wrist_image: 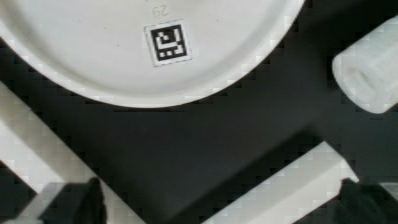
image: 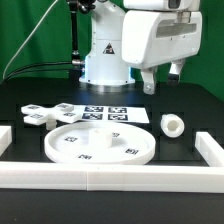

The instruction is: Assemble round table

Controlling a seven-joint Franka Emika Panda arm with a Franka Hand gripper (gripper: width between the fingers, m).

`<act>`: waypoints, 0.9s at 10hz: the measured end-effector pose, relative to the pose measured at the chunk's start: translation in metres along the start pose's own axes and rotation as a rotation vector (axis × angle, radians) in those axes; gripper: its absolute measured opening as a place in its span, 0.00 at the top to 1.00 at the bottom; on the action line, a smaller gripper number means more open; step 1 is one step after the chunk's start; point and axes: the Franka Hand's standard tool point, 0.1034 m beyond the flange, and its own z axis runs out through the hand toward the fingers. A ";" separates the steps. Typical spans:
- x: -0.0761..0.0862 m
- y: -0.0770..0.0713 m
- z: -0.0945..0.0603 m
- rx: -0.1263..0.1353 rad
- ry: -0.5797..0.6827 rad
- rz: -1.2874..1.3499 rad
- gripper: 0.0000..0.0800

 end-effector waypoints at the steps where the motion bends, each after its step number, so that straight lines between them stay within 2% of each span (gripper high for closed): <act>1: 0.000 0.000 0.000 0.000 0.000 0.000 0.19; 5: 0.000 0.000 0.000 0.000 0.000 0.000 0.19; 6: -0.004 0.003 0.002 0.001 -0.002 -0.029 0.19; 8: -0.033 0.023 0.021 -0.009 -0.003 -0.074 0.19; 9: -0.047 0.027 0.036 -0.007 -0.003 -0.097 0.19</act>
Offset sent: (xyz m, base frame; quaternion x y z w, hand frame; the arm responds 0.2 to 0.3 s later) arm 0.0000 0.0000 0.0000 0.0000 0.0000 0.0000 1.0000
